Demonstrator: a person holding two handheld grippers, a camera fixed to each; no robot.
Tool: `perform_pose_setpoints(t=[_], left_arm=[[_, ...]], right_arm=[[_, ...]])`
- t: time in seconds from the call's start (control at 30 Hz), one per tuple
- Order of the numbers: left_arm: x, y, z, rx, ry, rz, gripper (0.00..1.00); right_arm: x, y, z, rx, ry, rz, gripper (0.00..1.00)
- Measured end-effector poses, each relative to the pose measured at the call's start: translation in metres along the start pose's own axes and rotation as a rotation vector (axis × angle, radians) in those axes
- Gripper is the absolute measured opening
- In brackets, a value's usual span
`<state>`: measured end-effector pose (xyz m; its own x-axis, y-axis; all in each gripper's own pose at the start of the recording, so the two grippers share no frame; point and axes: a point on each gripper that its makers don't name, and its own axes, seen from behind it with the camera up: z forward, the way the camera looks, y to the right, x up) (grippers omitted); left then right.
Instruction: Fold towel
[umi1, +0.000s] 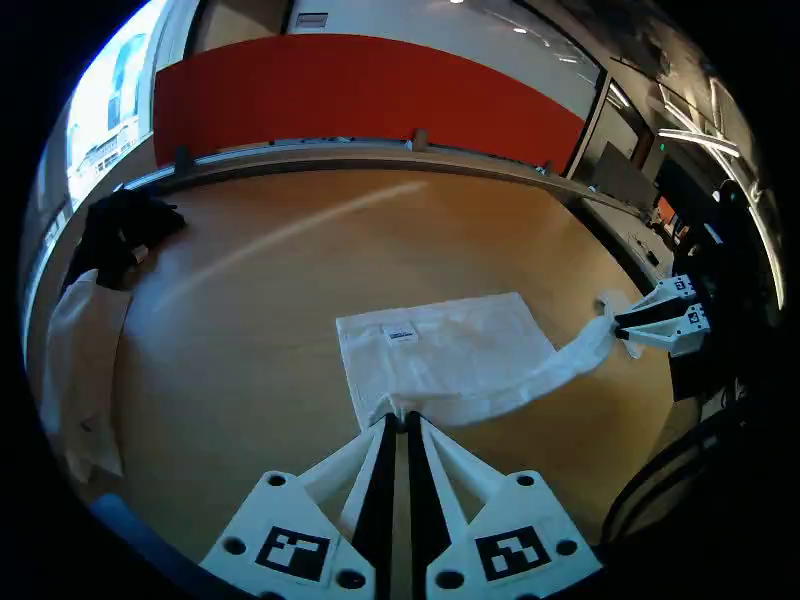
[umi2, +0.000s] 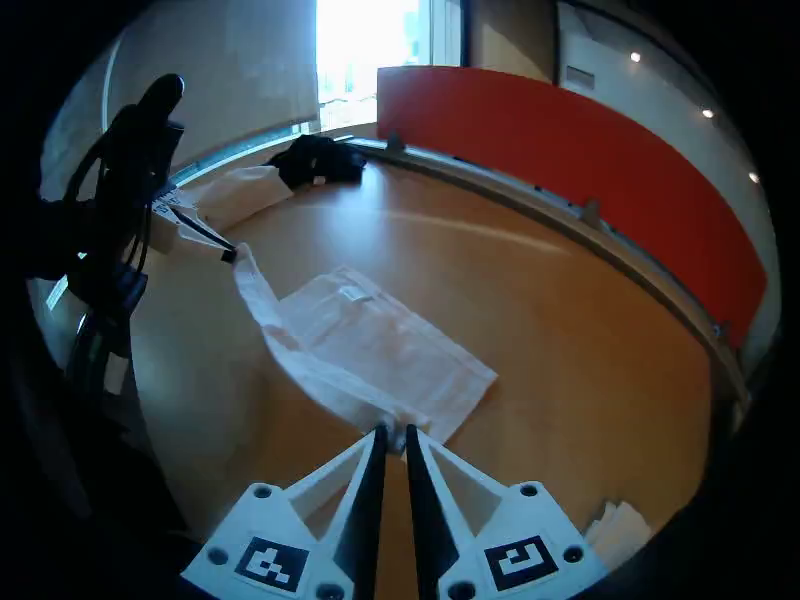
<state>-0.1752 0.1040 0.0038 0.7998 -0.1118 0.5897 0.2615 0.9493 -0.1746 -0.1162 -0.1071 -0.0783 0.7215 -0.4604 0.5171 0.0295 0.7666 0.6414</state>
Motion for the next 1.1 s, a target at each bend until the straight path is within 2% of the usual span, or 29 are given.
perform_pose_setpoints(t=[0.47,0.87,1.1], left_arm=[[0.020,-0.020,0.049,0.020,-0.012,-0.040,0.09],[0.012,-0.031,0.088,0.020,-0.054,-0.042,0.09],[0.014,-0.038,0.105,0.033,-0.055,-0.033,0.08]], right_arm=[[0.002,0.042,0.042,-0.057,-0.041,0.034,0.14],[-0.013,0.053,0.072,-0.064,-0.085,0.097,0.15],[-0.012,0.062,0.085,-0.089,-0.081,0.110,0.18]])
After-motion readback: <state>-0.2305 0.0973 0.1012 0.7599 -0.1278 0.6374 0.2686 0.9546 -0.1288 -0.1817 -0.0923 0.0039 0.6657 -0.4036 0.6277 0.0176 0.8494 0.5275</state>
